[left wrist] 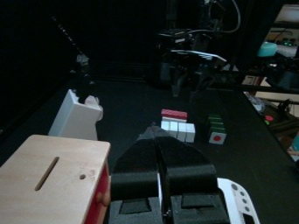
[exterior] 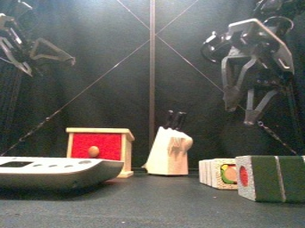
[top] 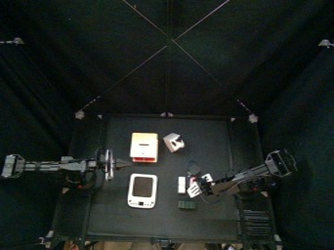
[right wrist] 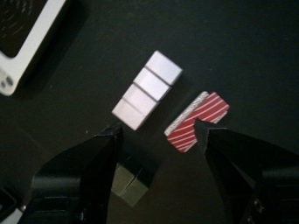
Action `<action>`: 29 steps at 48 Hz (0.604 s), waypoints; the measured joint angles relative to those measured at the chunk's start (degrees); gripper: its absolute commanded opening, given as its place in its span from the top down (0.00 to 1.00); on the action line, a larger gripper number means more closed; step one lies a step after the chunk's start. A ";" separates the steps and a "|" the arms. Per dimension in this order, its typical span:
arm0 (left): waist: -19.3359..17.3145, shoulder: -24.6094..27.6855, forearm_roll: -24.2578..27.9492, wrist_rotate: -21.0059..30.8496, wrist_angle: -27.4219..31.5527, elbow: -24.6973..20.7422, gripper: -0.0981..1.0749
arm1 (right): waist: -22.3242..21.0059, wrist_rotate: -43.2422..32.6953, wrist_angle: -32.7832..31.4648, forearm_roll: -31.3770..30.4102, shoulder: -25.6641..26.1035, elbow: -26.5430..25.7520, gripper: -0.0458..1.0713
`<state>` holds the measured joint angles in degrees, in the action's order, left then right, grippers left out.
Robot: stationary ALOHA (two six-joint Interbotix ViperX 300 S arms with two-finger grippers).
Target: Grab green sushi roll
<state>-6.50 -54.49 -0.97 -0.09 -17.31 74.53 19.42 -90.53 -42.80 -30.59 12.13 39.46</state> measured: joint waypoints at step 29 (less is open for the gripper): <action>0.00 0.09 0.00 0.00 0.00 0.09 0.93 | 6.77 13.18 10.02 0.18 -5.54 -0.88 0.11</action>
<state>-6.50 -54.40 -0.97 -0.09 -17.31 74.62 26.19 -77.34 -32.78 -30.41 6.59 38.58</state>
